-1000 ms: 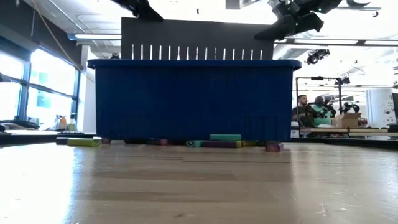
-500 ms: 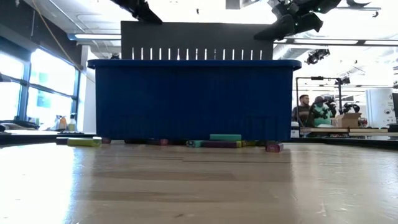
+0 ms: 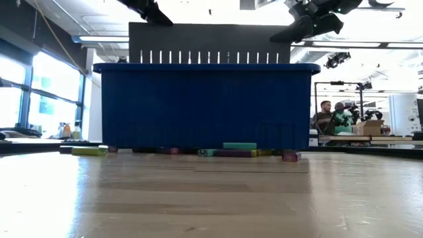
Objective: Sort blocks
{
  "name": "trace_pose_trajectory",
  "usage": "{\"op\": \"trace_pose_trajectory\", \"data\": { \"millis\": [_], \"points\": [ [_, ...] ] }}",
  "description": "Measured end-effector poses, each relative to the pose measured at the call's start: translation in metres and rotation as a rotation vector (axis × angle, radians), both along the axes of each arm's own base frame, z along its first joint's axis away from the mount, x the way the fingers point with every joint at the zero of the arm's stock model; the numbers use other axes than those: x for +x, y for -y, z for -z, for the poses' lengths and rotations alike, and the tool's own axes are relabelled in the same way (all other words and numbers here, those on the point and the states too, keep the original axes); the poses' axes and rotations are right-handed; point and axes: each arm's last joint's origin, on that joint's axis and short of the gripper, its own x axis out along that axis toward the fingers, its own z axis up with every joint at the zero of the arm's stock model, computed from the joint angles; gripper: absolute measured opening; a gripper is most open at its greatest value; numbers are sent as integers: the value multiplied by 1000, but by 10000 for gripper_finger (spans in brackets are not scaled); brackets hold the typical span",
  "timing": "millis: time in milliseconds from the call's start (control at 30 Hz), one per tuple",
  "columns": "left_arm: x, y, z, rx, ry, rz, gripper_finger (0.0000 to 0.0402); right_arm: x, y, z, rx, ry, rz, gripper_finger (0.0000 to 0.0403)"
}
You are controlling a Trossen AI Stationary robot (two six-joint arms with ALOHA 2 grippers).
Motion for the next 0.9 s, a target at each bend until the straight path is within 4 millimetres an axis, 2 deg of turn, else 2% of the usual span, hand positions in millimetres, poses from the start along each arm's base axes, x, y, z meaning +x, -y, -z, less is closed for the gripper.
{"op": "trace_pose_trajectory", "data": {
  "millis": [333, 900],
  "points": [
    [1, -1, -2, 46, 8, 8, 0, 0, 0, 0, 0, 1, -2, 0],
    [0, 0, 1, 6, -8, 8, 0, 0, 0, 0, 1, 1, -1, 0]
  ]
}}
